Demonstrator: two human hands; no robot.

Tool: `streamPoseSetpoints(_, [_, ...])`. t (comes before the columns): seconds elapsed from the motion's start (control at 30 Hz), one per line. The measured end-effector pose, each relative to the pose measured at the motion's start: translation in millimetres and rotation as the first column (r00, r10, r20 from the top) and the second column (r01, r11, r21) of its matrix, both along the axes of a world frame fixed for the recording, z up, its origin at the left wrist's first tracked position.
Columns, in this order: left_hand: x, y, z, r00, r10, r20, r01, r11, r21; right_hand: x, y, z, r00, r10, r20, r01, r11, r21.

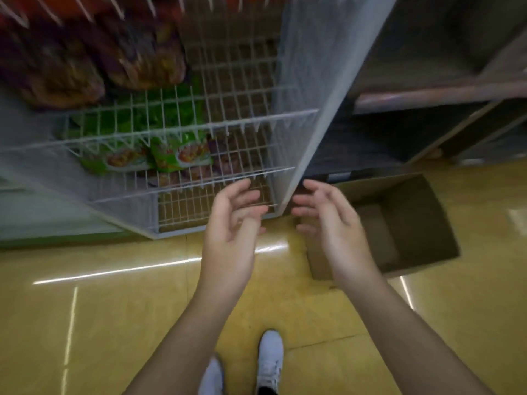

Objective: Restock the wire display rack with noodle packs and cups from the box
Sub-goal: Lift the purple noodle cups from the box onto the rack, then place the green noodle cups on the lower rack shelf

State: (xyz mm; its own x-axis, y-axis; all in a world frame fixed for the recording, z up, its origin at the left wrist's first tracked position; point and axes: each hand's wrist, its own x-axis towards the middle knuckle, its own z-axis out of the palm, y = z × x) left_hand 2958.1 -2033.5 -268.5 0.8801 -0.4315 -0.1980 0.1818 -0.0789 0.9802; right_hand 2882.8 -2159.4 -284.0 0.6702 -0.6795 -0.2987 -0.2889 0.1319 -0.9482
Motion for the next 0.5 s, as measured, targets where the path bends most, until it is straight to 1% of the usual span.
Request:
streamPoseSetpoints(0.13, [-34, 15, 90, 0.994, -0.047, 0.103, 0.054, 0.996, -0.07, -43, 6, 101, 0.997, -0.052, 0.053, 0.054, 0.998, -0.038])
streamPoseSetpoints(0.23, [-65, 32, 147, 0.988, -0.074, 0.136, 0.09, 0.989, -0.115, -73, 18, 166, 0.992, -0.099, 0.079, 0.105, 0.991, -0.085])
streamPoseSetpoints(0.37, [-104, 49, 201, 0.978, -0.104, 0.179, 0.137, 0.974, -0.181, -119, 44, 224, 0.978, -0.165, 0.131, 0.181, 0.976, -0.119])
streamPoseSetpoints(0.5, [-142, 58, 236, 0.96, -0.154, 0.235, 0.205, 0.956, -0.208, -160, 63, 259, 0.968, -0.195, 0.157, 0.219, 0.963, -0.156])
